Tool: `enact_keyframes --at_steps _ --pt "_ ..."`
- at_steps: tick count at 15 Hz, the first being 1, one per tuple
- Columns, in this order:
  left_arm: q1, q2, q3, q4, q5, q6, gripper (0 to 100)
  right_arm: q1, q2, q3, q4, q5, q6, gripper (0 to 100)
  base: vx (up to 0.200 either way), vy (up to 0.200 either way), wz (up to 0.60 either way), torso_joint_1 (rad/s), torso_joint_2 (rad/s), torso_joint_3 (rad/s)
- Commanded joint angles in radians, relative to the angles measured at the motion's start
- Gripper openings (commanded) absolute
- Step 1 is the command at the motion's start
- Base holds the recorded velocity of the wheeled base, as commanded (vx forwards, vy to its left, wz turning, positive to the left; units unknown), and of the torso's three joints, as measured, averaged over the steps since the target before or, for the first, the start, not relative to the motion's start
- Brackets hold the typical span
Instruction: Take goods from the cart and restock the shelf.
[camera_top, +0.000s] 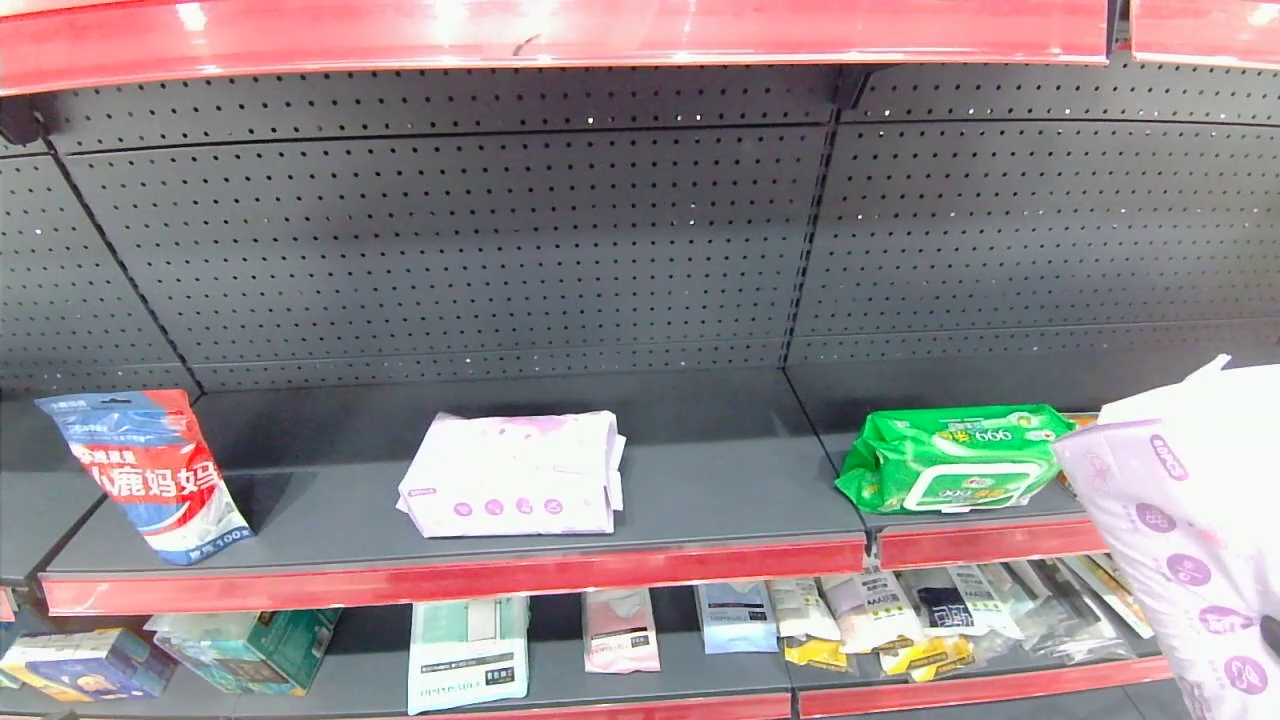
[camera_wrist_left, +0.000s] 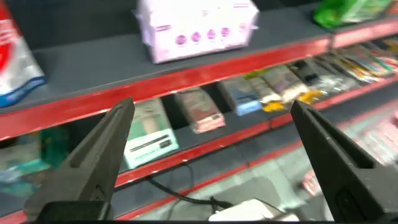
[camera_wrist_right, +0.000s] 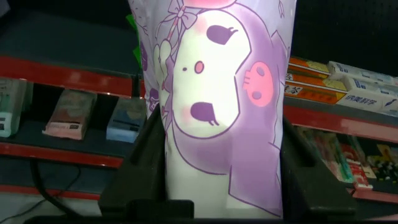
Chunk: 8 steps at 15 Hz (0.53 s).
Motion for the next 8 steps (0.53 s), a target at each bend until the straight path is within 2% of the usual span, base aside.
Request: enact_keyframes --at_steps 1,2,4,5,8 --pt "-0.005 -0.053 0.018 -0.001 0.066 0.000 100 0.014 0.066 -0.025 -0.001 0.007 0.001 0 0.000 0.000 0.00 0.000 0.00 0.000" --pt "-0.005 -0.056 0.022 -0.001 0.120 0.000 100 0.023 0.077 -0.034 -0.001 0.009 0.001 0 0.000 0.000 0.00 0.000 0.00 0.000" --pt "-0.006 -0.079 0.044 -0.002 0.235 -0.002 100 0.034 0.089 -0.042 -0.001 0.009 0.003 0 0.000 0.000 0.60 0.005 0.01 0.002" --pt "-0.006 -0.098 0.055 -0.001 0.257 0.000 100 0.034 0.090 -0.043 -0.001 0.010 0.003 0 0.000 0.000 0.60 -0.002 0.01 0.002" --pt "-0.006 -0.127 0.071 -0.001 0.260 0.000 100 0.034 0.103 -0.049 -0.001 0.010 0.004 0 0.000 0.000 0.60 0.006 0.00 0.004"
